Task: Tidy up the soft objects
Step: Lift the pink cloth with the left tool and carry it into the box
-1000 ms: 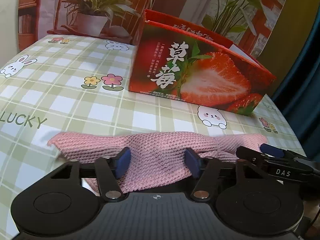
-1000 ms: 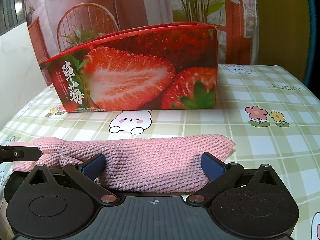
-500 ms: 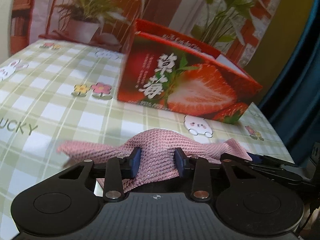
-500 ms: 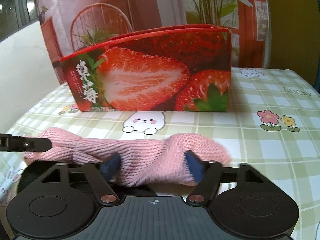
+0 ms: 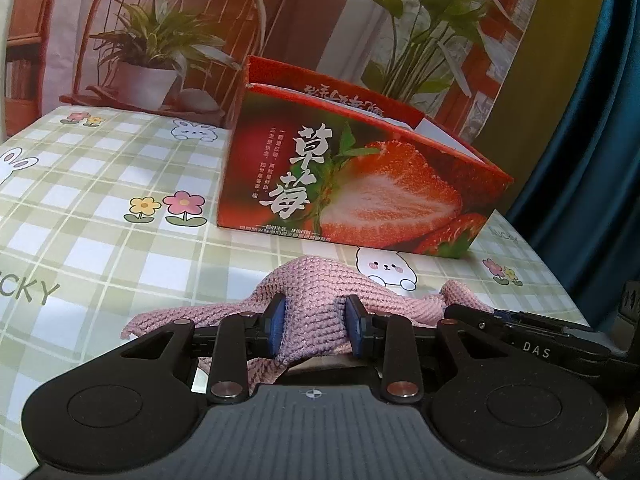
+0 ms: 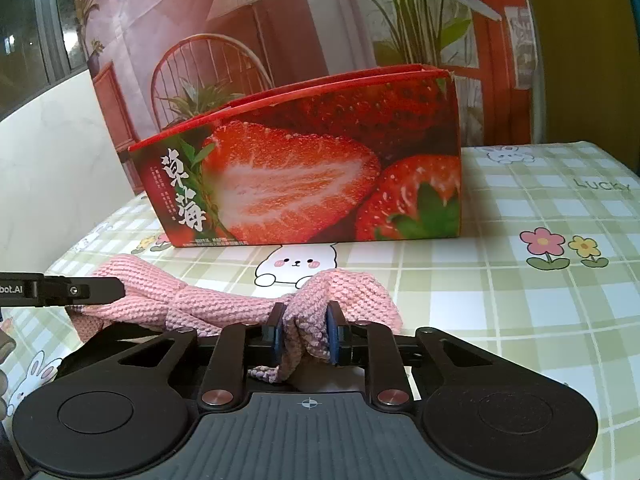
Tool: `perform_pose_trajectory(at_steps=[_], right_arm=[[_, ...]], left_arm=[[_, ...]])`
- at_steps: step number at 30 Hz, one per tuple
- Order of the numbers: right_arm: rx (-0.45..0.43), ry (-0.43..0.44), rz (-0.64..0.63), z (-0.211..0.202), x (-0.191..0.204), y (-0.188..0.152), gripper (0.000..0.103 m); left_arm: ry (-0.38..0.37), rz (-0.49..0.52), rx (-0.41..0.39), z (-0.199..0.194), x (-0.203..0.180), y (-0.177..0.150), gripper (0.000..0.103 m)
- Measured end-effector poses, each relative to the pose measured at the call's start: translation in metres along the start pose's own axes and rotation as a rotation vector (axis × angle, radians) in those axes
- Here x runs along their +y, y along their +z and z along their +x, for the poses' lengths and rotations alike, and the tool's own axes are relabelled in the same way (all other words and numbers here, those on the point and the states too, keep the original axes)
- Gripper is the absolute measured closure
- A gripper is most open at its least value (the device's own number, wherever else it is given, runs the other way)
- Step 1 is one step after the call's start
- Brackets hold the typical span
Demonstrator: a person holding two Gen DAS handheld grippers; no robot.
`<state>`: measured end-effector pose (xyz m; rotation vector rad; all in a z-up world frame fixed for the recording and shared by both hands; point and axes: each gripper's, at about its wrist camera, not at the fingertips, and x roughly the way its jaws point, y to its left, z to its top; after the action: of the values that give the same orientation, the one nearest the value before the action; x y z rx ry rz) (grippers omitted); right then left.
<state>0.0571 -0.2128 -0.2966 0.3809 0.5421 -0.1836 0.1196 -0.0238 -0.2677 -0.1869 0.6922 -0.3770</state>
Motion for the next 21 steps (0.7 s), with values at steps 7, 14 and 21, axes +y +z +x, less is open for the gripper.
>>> perform_pose_trajectory(at_steps=[7,14,21], right_arm=[[-0.025,-0.022,0.031,-0.003,-0.003,0.0,0.092],[-0.081,-0.003,0.039,-0.016,0.0,0.009,0.093],[-0.184,0.041,-0.036,-0.041,0.016,0.044,0.093]], left_arm=[[-0.007,0.03,-0.016,-0.003,-0.002,0.004,0.072],[-0.019,0.096,-0.093,-0.021,-0.009,0.019,0.073],[-0.035,0.184,-0.21,-0.044,-0.02,0.06,0.073]])
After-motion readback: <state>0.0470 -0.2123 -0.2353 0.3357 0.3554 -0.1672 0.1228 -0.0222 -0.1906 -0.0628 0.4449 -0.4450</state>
